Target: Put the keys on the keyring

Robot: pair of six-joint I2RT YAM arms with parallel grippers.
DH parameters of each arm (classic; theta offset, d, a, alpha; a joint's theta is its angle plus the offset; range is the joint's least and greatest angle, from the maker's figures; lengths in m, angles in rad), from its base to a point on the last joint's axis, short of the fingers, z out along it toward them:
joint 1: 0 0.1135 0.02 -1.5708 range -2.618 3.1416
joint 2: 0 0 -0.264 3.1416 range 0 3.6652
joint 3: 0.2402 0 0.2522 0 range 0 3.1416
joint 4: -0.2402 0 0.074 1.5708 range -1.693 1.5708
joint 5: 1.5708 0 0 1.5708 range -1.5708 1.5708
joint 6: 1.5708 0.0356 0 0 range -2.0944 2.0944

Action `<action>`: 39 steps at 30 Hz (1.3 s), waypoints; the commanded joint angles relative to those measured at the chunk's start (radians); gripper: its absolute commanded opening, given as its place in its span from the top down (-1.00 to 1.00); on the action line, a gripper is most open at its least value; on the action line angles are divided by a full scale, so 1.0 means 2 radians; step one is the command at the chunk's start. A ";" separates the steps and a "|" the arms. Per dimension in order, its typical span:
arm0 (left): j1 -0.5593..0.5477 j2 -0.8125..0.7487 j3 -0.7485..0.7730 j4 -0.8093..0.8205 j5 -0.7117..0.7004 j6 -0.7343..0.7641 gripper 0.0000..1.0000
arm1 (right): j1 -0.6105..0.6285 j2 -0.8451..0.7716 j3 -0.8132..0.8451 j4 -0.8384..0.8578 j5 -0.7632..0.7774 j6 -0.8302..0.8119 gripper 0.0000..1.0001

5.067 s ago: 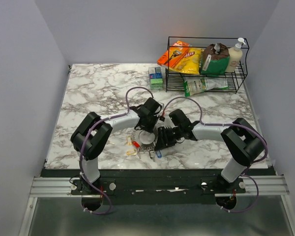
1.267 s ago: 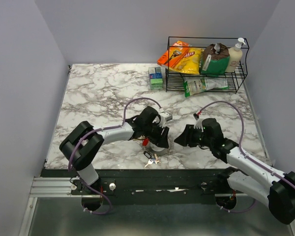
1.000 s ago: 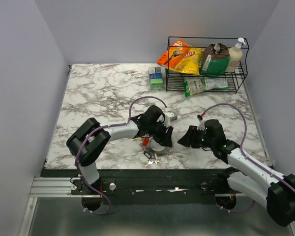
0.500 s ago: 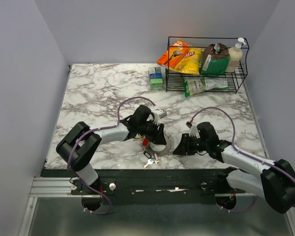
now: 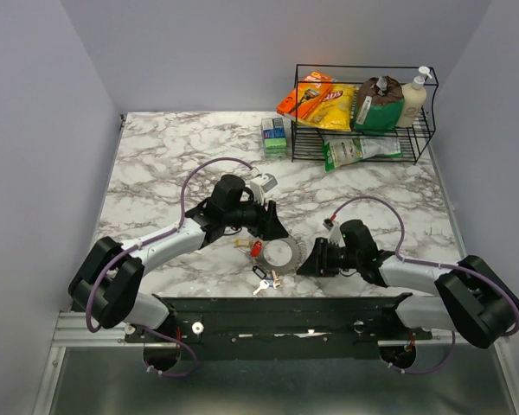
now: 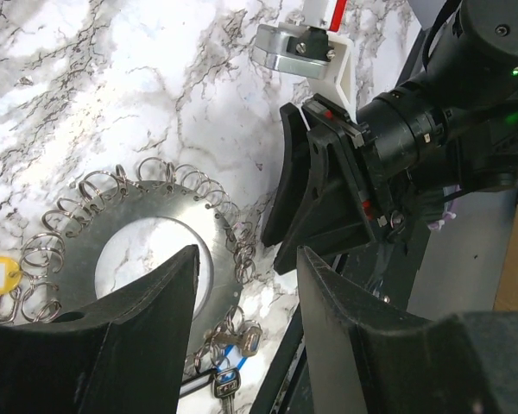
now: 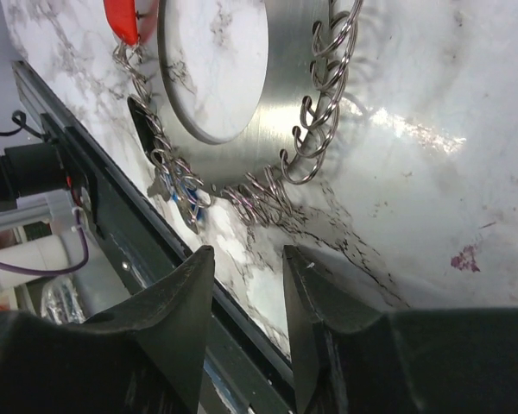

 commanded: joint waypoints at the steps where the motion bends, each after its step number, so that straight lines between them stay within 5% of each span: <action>1: 0.003 -0.011 -0.003 -0.014 0.004 0.005 -0.16 | 0.003 0.020 -0.006 0.049 -0.005 0.020 0.08; 18: 0.004 -0.027 -0.015 0.002 0.016 -0.002 -0.16 | 0.002 0.093 -0.017 0.124 0.023 0.066 0.34; 27: 0.003 -0.032 -0.020 0.003 0.016 -0.005 -0.16 | 0.003 0.060 -0.031 0.145 0.020 0.059 0.85; 39: 0.004 -0.063 -0.020 -0.021 0.010 0.011 -0.15 | 0.003 -0.084 0.048 -0.041 0.037 -0.076 0.99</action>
